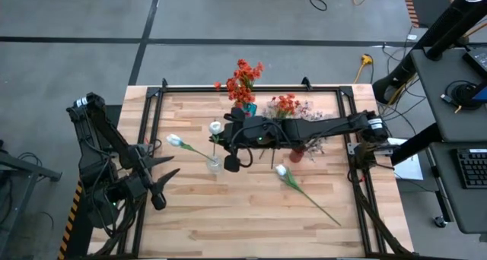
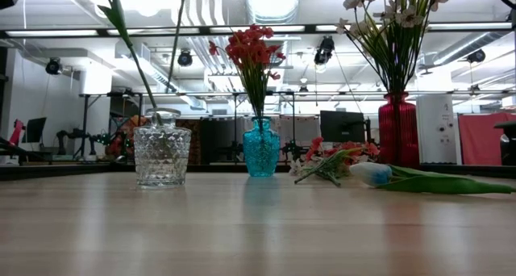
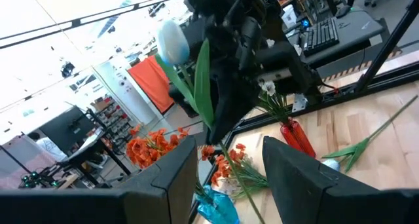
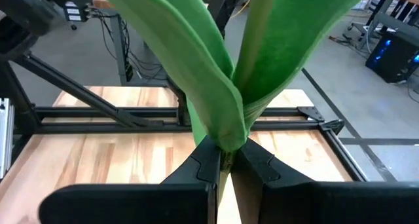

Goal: Sort flowers into vase by color
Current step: Put the top white flower into the transparent vase

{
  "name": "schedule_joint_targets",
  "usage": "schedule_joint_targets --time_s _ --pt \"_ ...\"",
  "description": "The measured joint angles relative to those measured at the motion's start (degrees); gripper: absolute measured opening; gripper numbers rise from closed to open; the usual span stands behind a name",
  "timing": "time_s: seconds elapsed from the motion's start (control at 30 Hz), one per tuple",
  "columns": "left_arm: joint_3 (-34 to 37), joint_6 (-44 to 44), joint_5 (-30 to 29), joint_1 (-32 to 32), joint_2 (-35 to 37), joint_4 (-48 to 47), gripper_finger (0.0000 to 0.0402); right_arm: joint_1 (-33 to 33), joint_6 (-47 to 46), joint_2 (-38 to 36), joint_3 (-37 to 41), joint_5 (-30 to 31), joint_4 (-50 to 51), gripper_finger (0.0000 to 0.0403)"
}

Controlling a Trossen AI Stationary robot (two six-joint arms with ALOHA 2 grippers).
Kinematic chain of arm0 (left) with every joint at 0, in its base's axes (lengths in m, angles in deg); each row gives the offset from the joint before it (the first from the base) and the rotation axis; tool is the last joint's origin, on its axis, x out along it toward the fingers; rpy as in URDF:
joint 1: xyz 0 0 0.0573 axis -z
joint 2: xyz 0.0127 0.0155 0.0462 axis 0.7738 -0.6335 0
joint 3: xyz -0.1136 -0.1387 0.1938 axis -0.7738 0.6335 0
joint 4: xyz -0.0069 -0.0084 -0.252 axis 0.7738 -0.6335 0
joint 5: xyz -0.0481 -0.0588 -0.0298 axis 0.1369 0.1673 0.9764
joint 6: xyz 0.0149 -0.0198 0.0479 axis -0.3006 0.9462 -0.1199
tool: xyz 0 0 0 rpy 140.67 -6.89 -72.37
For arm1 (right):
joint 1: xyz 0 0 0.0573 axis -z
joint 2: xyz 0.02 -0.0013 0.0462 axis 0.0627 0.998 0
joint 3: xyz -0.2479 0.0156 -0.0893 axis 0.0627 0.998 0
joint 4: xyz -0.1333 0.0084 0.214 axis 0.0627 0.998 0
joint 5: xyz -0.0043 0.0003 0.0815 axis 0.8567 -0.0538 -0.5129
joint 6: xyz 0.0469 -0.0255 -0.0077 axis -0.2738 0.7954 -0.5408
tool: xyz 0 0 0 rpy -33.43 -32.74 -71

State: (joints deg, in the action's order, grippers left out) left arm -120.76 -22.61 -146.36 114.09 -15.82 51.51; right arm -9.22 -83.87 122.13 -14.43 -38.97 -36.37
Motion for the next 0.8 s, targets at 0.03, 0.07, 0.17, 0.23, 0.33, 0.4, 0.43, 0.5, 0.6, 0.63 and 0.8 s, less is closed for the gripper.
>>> schedule_joint_targets --time_s 0.03,0.07,0.17,0.23,0.33,0.4,0.43,0.5,0.6,0.63,0.8 --pt "0.0 0.0 0.0 0.0 0.0 0.0 0.0157 0.0 -0.2 0.3 0.0 0.0 -0.1 0.0018" --pt "0.0 0.0 0.0 0.0 0.0 0.0 0.0157 0.0 -0.6 0.6 0.0 0.0 -0.1 0.0018" --pt "0.0 0.0 0.0 0.0 0.0 0.0 0.0157 0.0 -0.7 1.3 0.0 0.0 -0.1 0.0018" --pt "0.0 0.0 0.0 0.0 0.0 0.0 0.0157 -0.1 -1.3 1.6 0.0 0.0 -0.1 0.0018" --pt "0.0 0.0 0.0 0.0 0.0 0.0 0.0157 -0.1 -1.5 2.0 0.0 0.0 -0.1 0.0018" --pt "0.0 0.0 0.0 0.0 0.0 0.0 0.0157 -0.1 -1.6 2.2 0.0 0.0 -0.2 0.0018" --pt "0.0 0.0 0.0 0.0 0.0 0.0 0.0157 -0.1 -1.6 2.4 0.0 0.0 -0.2 0.0018" --pt "0.0 0.0 0.0 0.0 0.0 0.0 0.0157 -0.1 -1.6 3.1 0.0 0.0 -0.1 0.0018" --pt "0.0 0.0 0.0 0.0 0.0 0.0 0.0157 -0.1 -1.6 3.8 0.0 0.0 0.1 0.0018" --pt "0.0 0.0 0.0 0.0 0.0 0.0 0.0157 -0.1 -1.8 3.8 0.0 0.0 0.2 0.0018" --pt "0.0 0.0 0.0 0.0 0.0 0.0 0.0157 -0.1 -2.3 4.4 0.0 0.0 -0.2 0.0018"
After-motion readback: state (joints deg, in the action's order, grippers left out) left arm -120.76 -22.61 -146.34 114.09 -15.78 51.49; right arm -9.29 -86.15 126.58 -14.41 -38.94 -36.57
